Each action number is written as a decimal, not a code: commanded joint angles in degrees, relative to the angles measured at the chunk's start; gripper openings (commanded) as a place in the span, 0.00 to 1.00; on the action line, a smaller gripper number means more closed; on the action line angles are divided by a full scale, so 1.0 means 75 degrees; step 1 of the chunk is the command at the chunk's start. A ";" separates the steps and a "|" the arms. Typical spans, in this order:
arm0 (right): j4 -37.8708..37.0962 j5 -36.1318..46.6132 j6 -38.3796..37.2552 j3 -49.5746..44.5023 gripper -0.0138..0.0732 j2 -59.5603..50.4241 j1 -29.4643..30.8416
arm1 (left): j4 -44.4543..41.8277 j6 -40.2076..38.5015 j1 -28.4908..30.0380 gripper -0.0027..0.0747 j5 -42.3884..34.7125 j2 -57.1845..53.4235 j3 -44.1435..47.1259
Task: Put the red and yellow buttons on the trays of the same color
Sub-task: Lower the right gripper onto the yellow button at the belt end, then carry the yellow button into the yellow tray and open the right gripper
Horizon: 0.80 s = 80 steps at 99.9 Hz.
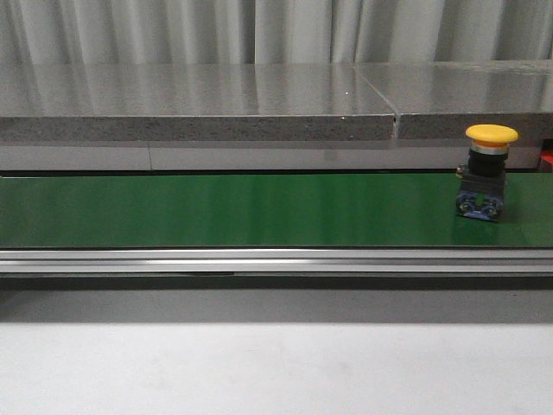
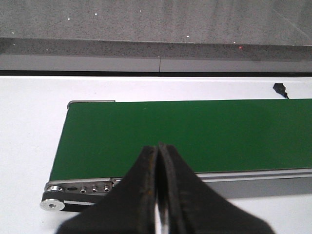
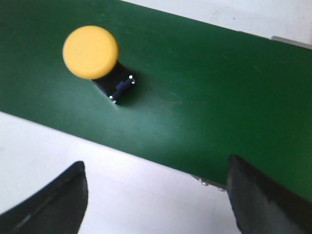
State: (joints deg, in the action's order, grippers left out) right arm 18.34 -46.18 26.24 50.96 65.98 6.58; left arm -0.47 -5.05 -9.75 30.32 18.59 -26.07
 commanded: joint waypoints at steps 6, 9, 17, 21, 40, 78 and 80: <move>0.0165 0.0715 0.0111 0.0148 0.83 0.0295 -0.0391 | 0.0063 -0.0003 -0.0070 0.01 -0.0559 0.0060 -0.0216; 0.0165 0.0790 0.0111 0.0148 0.83 0.0389 -0.0473 | 0.0063 -0.0003 -0.0070 0.01 -0.0559 0.0060 -0.0216; 0.0165 0.1065 0.0111 0.0148 0.83 0.0645 -0.0699 | 0.0063 -0.0003 -0.0070 0.01 -0.0559 0.0060 -0.0216; 0.0167 0.1252 0.0111 0.0148 0.83 0.0773 -0.0804 | 0.0063 -0.0003 -0.0070 0.01 -0.0559 0.0060 -0.0216; 0.0167 0.2201 0.0111 0.0157 0.83 0.1348 -0.1086 | 0.0063 -0.0003 -0.0070 0.01 -0.0559 0.0060 -0.0216; 0.0174 0.2887 0.0111 0.0157 0.45 0.2019 -0.1094 | 0.0063 -0.0003 -0.0070 0.01 -0.0559 0.0060 -0.0216; 0.0174 0.2863 0.0111 0.0157 0.41 0.2019 -0.1094 | 0.0063 -0.0003 -0.0070 0.01 -0.0559 0.0060 -0.0216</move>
State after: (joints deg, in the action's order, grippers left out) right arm 18.77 -27.27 26.37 50.96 82.79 -1.39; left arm -0.47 -5.05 -9.75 30.32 18.59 -26.07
